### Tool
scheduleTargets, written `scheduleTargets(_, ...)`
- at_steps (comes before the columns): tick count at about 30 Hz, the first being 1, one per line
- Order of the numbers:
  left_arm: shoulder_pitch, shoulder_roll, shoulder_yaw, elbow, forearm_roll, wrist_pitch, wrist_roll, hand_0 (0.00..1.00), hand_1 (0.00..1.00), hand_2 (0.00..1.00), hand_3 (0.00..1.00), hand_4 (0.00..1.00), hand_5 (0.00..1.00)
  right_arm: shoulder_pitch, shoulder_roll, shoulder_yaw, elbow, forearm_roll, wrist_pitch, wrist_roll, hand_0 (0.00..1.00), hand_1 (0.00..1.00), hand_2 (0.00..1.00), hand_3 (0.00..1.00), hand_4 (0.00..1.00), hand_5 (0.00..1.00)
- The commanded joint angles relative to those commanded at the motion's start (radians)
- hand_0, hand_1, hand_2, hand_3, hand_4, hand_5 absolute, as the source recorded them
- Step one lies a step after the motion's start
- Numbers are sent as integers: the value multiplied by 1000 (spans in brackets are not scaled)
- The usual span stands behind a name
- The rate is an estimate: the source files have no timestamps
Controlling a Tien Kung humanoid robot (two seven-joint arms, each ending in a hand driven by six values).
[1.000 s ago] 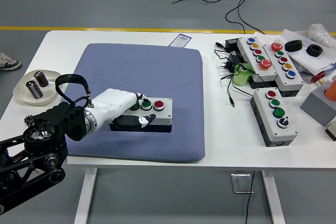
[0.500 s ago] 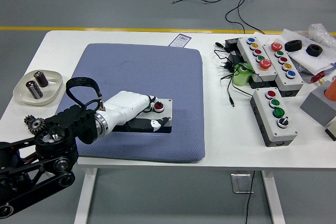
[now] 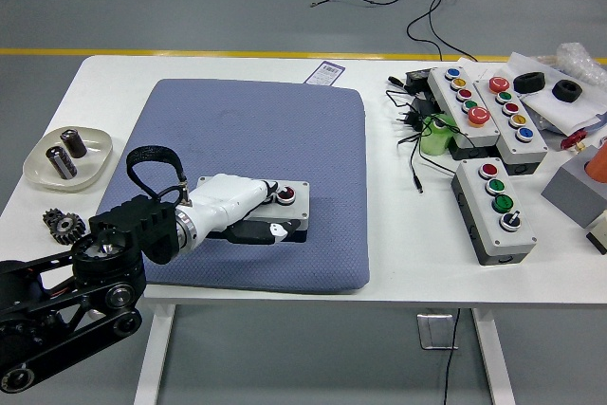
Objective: Pick up the button,place it on the desk,press the button,press the button
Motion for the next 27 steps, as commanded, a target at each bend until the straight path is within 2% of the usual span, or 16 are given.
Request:
scheduleTargets(3,1,4,1,4,-2,-15,5,2,2,2,794,694,998,0,0,0,0,0,0,1,589,674,714,635,339,154)
scheduleTargets(7,5,8,-20,-11,11,38,-8,2,2,2,809,695,998,0,1,2,0,-4,1,0,588,674,714,634,340,157)
scheduleTargets(10,17,13,-57,-38,33,123,-28,2,2,2,809,695,998,2,2,4,0,-9,2,-1,588,674,714,634,340,157)
scheduleTargets(12,24,17,-93,-63,34,196,-47,2,2,2,809,695,998,2,3,5,0,-8,2,-1,588,674,714,634,340,157)
scheduleTargets(13,25,19,-110,-73,30,227,-59,18,19,85,899,699,998,2,3,5,0,-7,2,0,588,674,714,634,340,157)
scheduleTargets(16,26,24,-166,-93,-14,336,-109,18,19,85,899,699,998,3,2,2,0,-2,2,2,588,674,714,634,340,157)
scheduleTargets(18,23,23,-195,-86,-70,393,-156,18,19,85,899,699,998,4,1,-2,0,2,2,2,588,674,714,634,340,157)
scheduleTargets(19,22,20,-213,-75,-109,426,-185,301,525,589,974,668,998,5,1,-4,0,2,2,2,588,674,714,634,340,157)
scheduleTargets(22,23,7,-266,-23,-229,498,-279,301,525,589,974,668,998,6,1,-6,0,4,1,2,588,674,714,634,340,157)
scheduleTargets(24,22,-1,-301,27,-313,505,-344,301,525,589,974,668,998,7,1,-7,0,4,1,1,588,674,714,634,340,157)
scheduleTargets(25,20,-4,-319,58,-359,502,-379,909,964,998,998,657,998,7,1,-6,0,3,1,1,588,674,714,634,339,157)
scheduleTargets(27,19,-5,-343,103,-435,503,-428,909,964,998,998,657,998,8,1,-5,0,2,1,0,588,674,714,634,339,157)
